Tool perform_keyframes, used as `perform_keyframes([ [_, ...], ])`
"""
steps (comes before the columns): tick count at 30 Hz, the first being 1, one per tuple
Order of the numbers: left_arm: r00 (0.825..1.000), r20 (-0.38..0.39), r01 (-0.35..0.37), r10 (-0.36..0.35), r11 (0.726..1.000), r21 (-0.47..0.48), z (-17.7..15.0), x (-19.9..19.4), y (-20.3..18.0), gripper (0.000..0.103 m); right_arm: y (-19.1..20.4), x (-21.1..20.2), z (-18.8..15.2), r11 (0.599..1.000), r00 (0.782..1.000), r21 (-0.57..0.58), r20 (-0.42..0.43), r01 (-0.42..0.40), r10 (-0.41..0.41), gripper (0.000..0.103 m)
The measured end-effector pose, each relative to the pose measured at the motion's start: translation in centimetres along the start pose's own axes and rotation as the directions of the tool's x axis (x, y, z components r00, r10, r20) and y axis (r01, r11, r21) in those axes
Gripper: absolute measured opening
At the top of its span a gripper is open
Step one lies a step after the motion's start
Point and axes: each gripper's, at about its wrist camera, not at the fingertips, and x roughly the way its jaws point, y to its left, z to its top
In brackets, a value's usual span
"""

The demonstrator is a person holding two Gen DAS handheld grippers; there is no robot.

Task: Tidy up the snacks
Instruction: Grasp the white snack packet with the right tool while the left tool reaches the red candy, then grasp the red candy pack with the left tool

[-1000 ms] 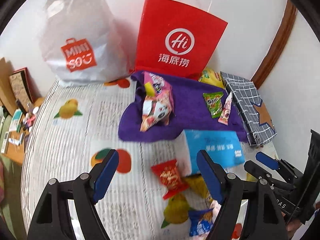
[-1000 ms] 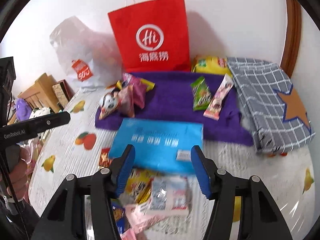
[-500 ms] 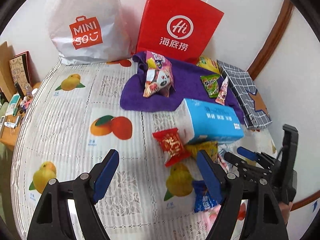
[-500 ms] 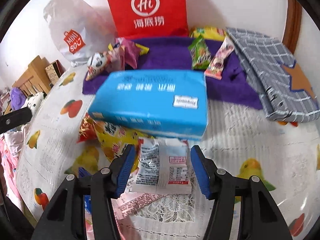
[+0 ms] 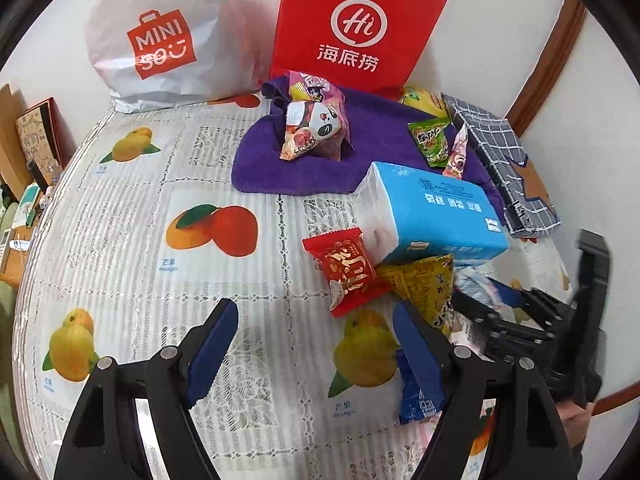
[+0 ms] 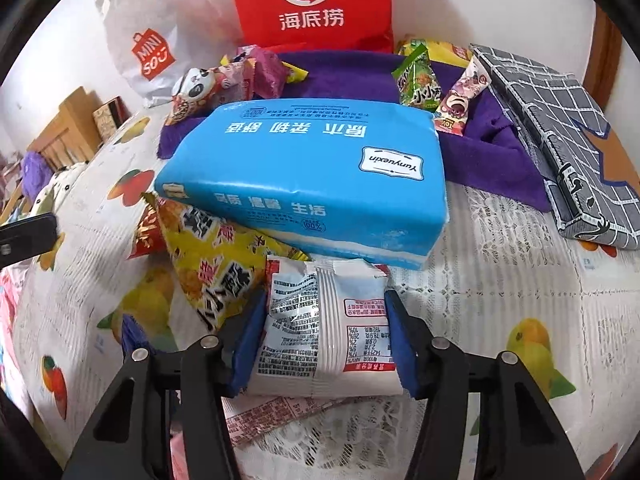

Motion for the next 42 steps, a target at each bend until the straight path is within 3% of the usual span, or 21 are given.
perform_keyframes([
  [3, 1.000, -0.009, -0.012, 0.011, 1.000, -0.008, 0.4, 1.0, -0.3, 0.078, -1.3, -1.1, -0.4, 1.000, 0.999, 0.008, 0.033, 0.013, -0.013, 0.057],
  [9, 0.999, -0.036, -0.036, 0.035, 0.999, -0.013, 1.5, 3.8, -0.9, 0.078, -4.6, -2.1, -1.7, 0.992, 0.989, 0.019, 0.085, 0.123, -0.124, 0.057],
  [21, 0.996, -0.050, -0.066, 0.067, 0.998, 0.015, 2.4, 7.9, -1.8, 0.077, -5.7, -1.4, -2.8, 0.995, 0.991, 0.024, 0.092, 0.096, -0.098, 0.058],
  [23, 0.996, -0.051, -0.065, 0.066, 0.998, 0.018, 2.3, 8.3, -1.8, 0.073, -5.7, -1.3, -2.9, 0.995, 0.991, 0.023, 0.091, 0.097, -0.099, 0.058],
  [27, 0.996, -0.047, -0.069, 0.073, 0.995, 0.067, 2.0, 8.0, -2.2, 0.049, -5.8, -1.4, -2.9, 0.996, 0.992, 0.038, 0.094, 0.076, -0.079, 0.058],
  [31, 0.996, -0.068, -0.053, 0.061, 0.993, 0.105, 0.9, 7.1, -1.8, 0.047, -5.9, -1.4, -2.9, 0.996, 0.993, 0.039, 0.094, 0.075, -0.078, 0.059],
  [37, 0.996, -0.012, -0.085, 0.087, 0.990, 0.113, -0.2, 6.5, -1.6, 0.048, -6.2, -1.5, -2.9, 0.997, 0.993, 0.052, 0.097, 0.057, -0.061, 0.059],
  [42, 0.985, 0.075, -0.164, 0.154, 0.974, 0.154, -0.7, 7.0, -2.7, 0.046, -6.1, -1.3, -2.9, 0.997, 0.994, 0.049, 0.095, 0.057, -0.062, 0.060],
])
